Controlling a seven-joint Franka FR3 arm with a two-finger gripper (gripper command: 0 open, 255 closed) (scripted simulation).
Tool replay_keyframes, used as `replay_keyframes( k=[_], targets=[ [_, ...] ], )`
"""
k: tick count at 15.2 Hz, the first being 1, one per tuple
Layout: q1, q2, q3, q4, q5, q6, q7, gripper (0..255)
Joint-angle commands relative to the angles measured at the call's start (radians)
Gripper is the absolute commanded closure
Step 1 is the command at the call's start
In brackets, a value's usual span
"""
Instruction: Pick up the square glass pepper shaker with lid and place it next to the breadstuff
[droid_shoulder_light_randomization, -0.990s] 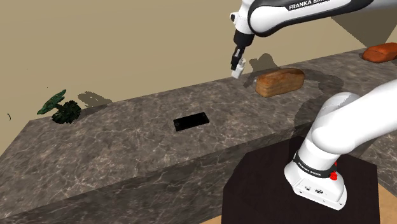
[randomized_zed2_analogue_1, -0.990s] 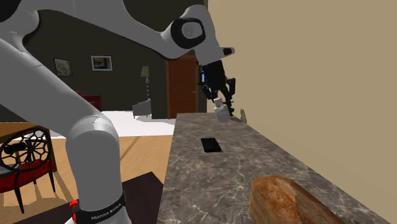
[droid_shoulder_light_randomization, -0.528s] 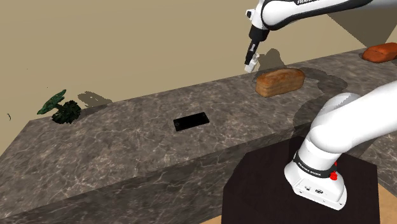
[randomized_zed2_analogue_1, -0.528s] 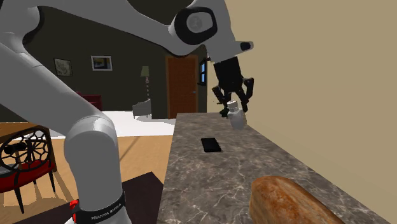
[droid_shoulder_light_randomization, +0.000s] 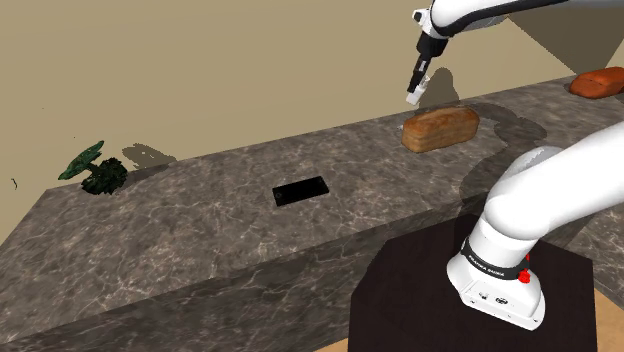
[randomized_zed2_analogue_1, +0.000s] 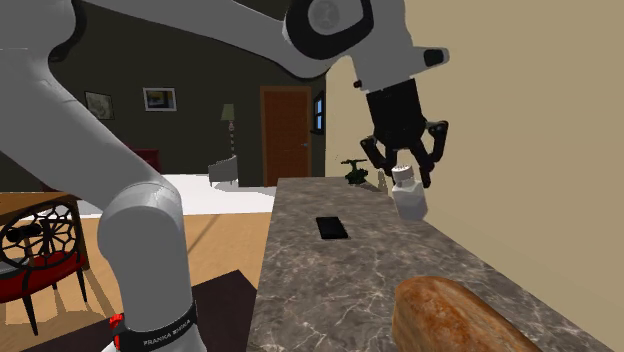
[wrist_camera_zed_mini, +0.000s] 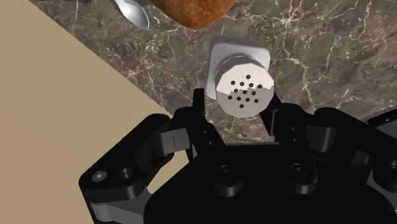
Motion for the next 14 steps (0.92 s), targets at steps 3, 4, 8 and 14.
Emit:
replay_keyframes(
  k=[3,4,8,14],
  targets=[
    [-0.005,0.047,-0.1,0.06,0.003,0.004,-0.112,255],
    [-0.003,0.063,-0.126,0.079,0.007,0.005,-0.14,255],
    [0.014,0.137,-0.237,0.163,0.037,0.009,-0.257,255],
    [0.077,0.288,-0.434,0.322,0.145,0.003,-0.457,255]
  ],
)
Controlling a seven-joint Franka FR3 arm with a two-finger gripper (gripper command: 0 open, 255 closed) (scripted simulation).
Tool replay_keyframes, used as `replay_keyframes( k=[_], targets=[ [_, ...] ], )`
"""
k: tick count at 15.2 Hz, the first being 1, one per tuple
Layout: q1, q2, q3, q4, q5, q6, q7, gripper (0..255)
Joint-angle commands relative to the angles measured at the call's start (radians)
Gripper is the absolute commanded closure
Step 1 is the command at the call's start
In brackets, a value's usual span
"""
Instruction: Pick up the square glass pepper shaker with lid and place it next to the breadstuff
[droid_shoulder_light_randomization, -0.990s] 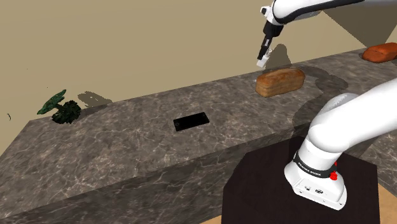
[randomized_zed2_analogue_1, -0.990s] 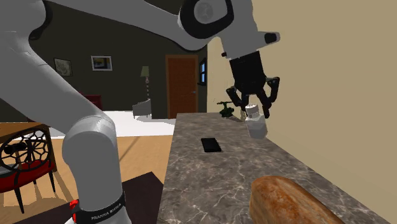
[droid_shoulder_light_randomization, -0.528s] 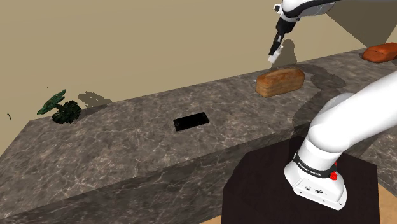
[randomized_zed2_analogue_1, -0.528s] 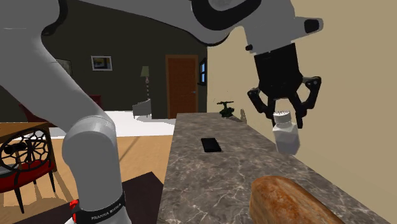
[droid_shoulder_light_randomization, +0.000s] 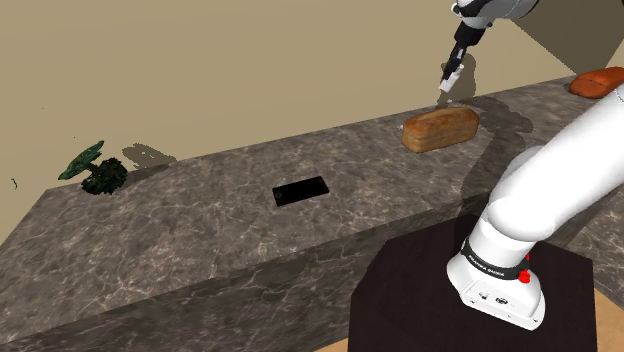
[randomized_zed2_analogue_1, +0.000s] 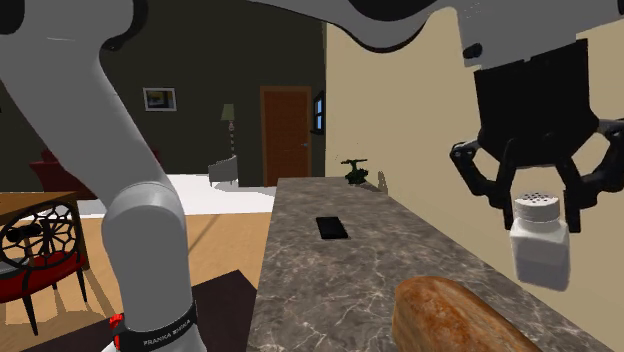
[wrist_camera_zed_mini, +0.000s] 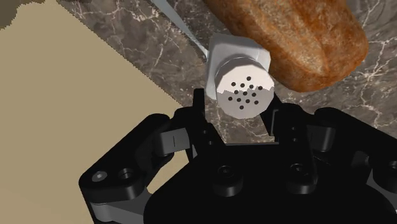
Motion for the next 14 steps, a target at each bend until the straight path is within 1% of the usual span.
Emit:
replay_keyframes(
  k=[1,3,4,5,6,7,8,9,10,11,14],
  targets=[
    [0.03,0.066,-0.081,0.067,0.057,-0.008,-0.084,255],
    [0.063,0.144,-0.167,0.133,0.135,-0.019,-0.172,255],
    [0.081,0.191,-0.216,0.168,0.186,-0.027,-0.223,255],
    [0.097,0.248,-0.267,0.205,0.25,-0.04,-0.281,255],
    [0.106,0.318,-0.32,0.246,0.331,-0.058,-0.348,255],
    [0.095,0.403,-0.361,0.289,0.429,-0.085,-0.424,255],
    [0.053,0.49,-0.376,0.336,0.528,-0.12,-0.497,255],
    [-0.008,0.565,-0.366,0.385,0.609,-0.157,-0.554,255],
    [-0.077,0.626,-0.344,0.435,0.671,-0.191,-0.596,255],
    [-0.153,0.674,-0.307,0.485,0.713,-0.22,-0.625,255],
    [-0.348,0.809,-0.228,0.649,0.821,-0.309,-0.685,255]
  ],
)
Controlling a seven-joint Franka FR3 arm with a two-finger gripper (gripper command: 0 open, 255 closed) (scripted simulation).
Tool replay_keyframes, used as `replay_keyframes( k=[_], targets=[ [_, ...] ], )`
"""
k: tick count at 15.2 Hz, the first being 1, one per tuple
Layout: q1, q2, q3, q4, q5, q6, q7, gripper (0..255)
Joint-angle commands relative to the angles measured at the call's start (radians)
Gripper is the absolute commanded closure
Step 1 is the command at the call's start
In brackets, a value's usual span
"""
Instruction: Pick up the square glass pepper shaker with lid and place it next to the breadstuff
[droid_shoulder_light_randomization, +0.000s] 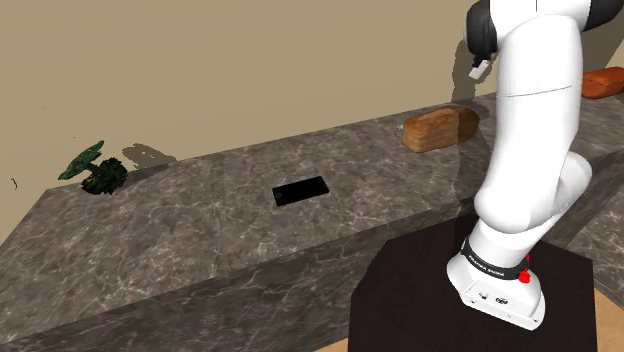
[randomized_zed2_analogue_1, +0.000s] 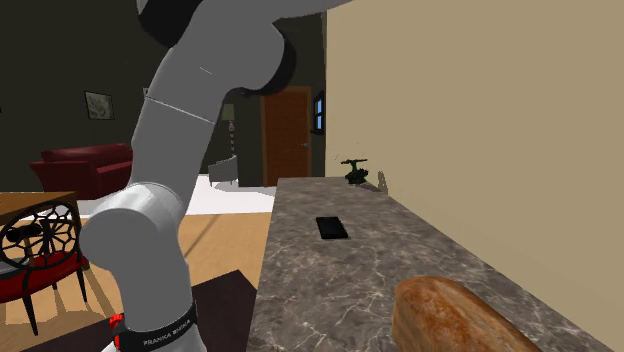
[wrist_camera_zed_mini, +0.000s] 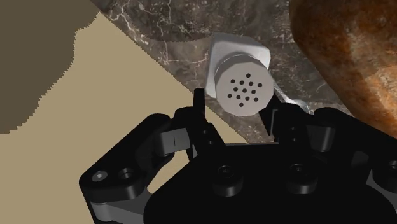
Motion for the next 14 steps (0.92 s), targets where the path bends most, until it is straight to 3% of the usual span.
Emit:
replay_keyframes(
  k=[1,2,14],
  targets=[
    [-0.136,0.099,0.053,0.13,0.079,-0.068,-0.035,255],
    [-0.195,0.14,0.074,0.192,0.106,-0.097,-0.042,255],
    [-0.156,0.153,0.09,0.041,0.136,0.042,-0.104,255]
  ],
)
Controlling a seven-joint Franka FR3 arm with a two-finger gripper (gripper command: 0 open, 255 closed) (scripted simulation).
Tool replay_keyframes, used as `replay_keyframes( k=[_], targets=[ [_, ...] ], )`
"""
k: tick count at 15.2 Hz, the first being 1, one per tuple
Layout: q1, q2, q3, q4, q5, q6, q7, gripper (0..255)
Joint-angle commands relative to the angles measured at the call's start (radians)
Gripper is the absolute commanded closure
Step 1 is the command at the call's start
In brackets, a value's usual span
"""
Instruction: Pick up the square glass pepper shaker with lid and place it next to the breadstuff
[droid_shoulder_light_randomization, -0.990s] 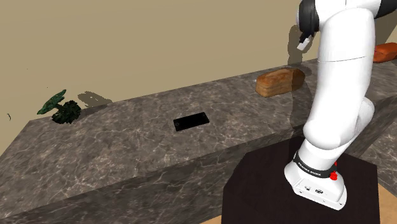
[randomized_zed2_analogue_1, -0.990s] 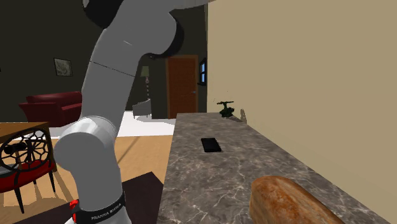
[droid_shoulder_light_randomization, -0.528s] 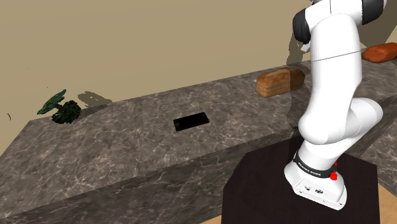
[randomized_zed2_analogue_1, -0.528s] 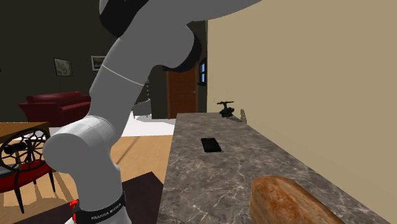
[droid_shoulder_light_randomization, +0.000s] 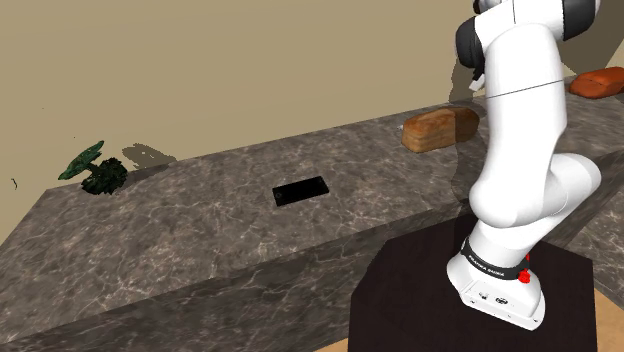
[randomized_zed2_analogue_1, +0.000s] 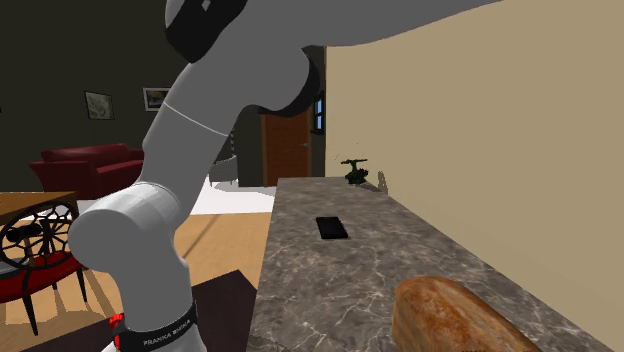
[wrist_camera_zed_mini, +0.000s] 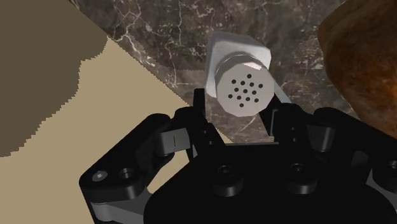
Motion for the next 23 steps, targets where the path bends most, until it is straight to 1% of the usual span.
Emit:
replay_keyframes(
  k=[1,11,23],
  targets=[
    [0.001,0.005,0.004,-0.021,0.009,0.021,-0.013,255],
    [0.003,0.039,0.036,-0.107,0.059,0.118,-0.068,255],
    [-0.018,0.1,0.091,-0.173,0.136,0.218,-0.139,255]
  ],
)
